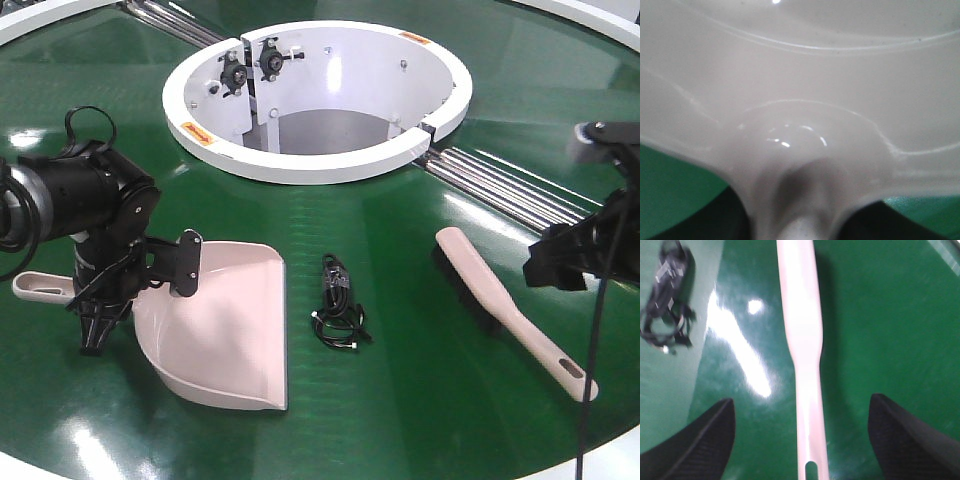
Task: Clean and inspect green conveyor with broom and dustpan
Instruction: 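Lower the right gripper onto the pink brush handle and grasp it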
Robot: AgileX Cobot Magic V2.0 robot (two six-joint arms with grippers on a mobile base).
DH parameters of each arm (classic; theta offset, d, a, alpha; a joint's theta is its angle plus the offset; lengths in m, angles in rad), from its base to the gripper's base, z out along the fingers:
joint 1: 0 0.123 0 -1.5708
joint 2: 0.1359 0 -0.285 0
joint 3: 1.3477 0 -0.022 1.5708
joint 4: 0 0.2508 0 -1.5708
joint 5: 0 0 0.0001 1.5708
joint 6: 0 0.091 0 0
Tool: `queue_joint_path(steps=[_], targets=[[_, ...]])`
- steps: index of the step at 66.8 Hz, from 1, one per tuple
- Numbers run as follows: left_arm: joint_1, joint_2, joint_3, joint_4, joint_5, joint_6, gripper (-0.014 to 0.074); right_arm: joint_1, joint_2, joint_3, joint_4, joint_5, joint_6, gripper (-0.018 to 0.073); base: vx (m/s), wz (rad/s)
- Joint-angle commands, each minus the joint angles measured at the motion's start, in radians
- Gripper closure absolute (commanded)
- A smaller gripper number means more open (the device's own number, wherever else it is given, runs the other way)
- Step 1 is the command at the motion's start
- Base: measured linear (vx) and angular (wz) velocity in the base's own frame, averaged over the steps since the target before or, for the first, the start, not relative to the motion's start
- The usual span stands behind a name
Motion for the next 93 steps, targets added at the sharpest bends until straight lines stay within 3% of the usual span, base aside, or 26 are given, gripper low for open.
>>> queue_joint_path(steps=[1, 15, 23, 29, 46, 93], targets=[[-0.005, -0.054, -0.026, 0.030, 0.020, -0.013, 0.0594, 0.001, 0.023, -0.049, -0.001, -0.005, -0.010, 0.0022, 0.00, 0.00], [-0.005, -0.054, -0.026, 0.030, 0.020, -0.013, 0.0594, 0.052, 0.106, -0.090, -0.052, 0.010, 0.029, 0.0022, 0.00, 0.00], [-0.005, -0.054, -0.026, 0.030, 0.020, -0.013, 0.0594, 0.141, 0.152, -0.129, -0.203, 0.031, 0.118, 0.0022, 0.00, 0.00], [-0.005, -0.054, -0.026, 0.030, 0.020, -0.013, 0.0594, 0.152, 0.178, -0.148, -0.266, 0.058, 0.210, 0.0022, 0.00, 0.00], [-0.005, -0.054, -0.026, 0.030, 0.020, -0.013, 0.0594, 0.152, 0.271, -0.156, -0.260, 0.141, 0.155, 0.0022, 0.00, 0.00], [-0.005, -0.054, -0.026, 0.030, 0.020, -0.013, 0.0594, 0.152, 0.451, -0.156, -0.224, 0.085, 0.145, 0.0048, 0.00, 0.00]])
